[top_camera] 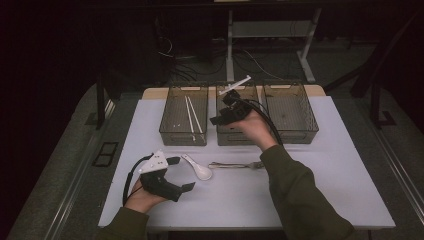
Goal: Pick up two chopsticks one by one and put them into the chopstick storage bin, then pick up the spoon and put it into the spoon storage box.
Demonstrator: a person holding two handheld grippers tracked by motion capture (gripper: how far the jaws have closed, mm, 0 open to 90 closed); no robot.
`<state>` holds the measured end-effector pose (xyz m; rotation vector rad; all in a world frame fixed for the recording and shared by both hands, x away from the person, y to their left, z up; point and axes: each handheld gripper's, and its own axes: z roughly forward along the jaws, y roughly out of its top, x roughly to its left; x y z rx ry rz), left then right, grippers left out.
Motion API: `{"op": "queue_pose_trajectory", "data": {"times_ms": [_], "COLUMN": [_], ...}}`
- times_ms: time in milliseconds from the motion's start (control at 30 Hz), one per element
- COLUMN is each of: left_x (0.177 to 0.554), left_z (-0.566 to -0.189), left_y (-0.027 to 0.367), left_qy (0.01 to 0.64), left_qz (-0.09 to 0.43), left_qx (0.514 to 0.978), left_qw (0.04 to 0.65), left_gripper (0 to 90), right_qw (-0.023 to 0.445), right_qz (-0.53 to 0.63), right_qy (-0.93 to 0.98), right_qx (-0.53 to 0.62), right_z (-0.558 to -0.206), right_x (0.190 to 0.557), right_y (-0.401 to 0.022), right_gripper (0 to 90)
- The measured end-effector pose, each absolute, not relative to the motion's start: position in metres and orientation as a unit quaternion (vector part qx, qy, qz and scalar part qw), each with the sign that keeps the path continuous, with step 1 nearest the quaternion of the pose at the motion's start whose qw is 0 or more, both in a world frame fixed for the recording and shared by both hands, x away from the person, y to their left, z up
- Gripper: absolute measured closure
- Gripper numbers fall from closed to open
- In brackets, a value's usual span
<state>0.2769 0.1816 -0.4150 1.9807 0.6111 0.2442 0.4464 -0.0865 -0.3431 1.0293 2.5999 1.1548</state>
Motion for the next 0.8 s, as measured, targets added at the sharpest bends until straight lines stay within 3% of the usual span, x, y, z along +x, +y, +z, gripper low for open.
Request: {"op": "queue_pose_trajectory", "data": {"times_ms": [333,800], "left_x": [0.277,0.278], "left_z": [-0.417,-0.418], "left_y": [0.181,0.183], "left_qy": [0.260,0.269], "left_qz": [0.100,0.102], "left_qx": [0.820,0.820], "left_qw": [0.500,0.495], "left_gripper": [0.0,0.0], "right_qw": [0.071,0.071], "right_qz": [0.415,0.435], "right_qy": [0.840,0.832], "right_qx": [0.344,0.336], "right_z": [-0.345,-0.361], "right_x": [0.415,0.374], "right_y": [-0.154,-0.208], "right_gripper": [39.8,31.1]}}
